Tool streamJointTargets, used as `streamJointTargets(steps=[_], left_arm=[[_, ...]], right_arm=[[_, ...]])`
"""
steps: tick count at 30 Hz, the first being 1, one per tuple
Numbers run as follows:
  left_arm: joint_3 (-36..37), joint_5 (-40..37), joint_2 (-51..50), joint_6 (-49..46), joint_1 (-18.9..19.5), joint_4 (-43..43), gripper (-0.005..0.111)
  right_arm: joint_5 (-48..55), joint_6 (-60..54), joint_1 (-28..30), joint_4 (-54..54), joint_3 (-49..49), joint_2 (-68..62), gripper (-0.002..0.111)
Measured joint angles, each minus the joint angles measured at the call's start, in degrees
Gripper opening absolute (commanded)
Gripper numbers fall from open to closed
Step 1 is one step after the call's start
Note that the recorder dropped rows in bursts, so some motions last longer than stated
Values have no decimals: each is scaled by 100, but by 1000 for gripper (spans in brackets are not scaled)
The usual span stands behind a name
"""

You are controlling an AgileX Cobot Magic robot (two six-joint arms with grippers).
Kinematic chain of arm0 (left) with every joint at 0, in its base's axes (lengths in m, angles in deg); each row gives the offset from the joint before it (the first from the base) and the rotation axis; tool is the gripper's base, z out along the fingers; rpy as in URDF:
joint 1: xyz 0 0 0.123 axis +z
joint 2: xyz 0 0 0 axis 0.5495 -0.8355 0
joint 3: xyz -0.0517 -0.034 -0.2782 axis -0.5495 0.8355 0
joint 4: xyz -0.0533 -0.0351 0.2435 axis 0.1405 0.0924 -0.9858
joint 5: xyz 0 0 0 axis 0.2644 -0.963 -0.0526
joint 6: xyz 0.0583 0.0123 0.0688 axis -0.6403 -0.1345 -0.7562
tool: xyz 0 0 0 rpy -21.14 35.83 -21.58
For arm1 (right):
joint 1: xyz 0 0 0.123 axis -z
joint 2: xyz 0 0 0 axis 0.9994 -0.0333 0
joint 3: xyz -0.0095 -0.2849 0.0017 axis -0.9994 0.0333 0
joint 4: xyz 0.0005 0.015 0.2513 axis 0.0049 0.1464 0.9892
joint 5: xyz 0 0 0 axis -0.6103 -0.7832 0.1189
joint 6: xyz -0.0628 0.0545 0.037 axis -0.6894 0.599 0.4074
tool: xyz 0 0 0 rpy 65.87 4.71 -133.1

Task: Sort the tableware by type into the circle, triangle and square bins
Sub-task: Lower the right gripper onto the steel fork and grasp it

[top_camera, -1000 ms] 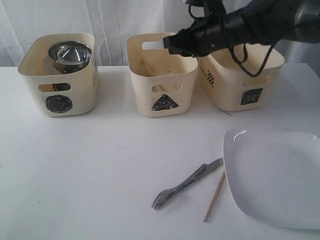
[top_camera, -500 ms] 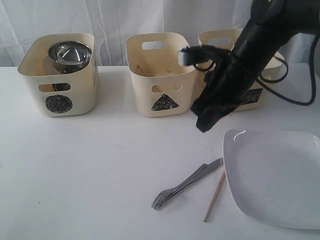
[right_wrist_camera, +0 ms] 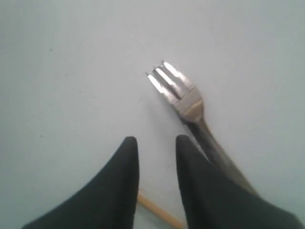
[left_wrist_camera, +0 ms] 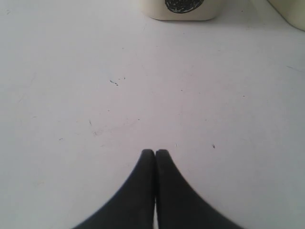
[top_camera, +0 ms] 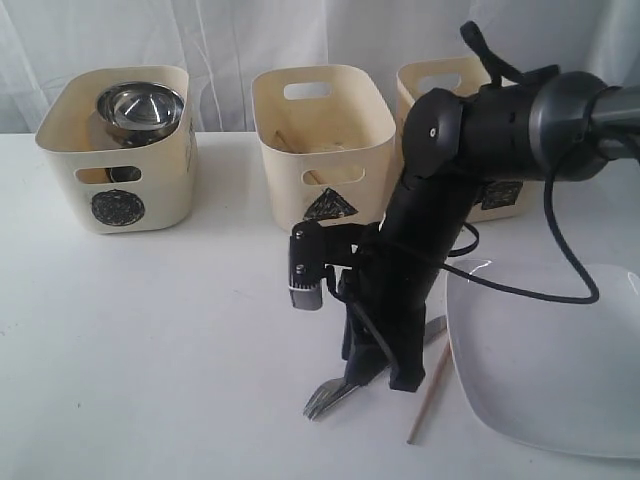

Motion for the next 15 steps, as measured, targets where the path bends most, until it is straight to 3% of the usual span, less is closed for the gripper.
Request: streamJointTargets(steps=[7,15], left_arm=[[0,0,0,0,0,0,0],[0,0,0,0,0,0,0]], right_arm=[[-875,-211,-22,12,0,-73,37],[-1052,-842,-35,-11,0,-579,37]])
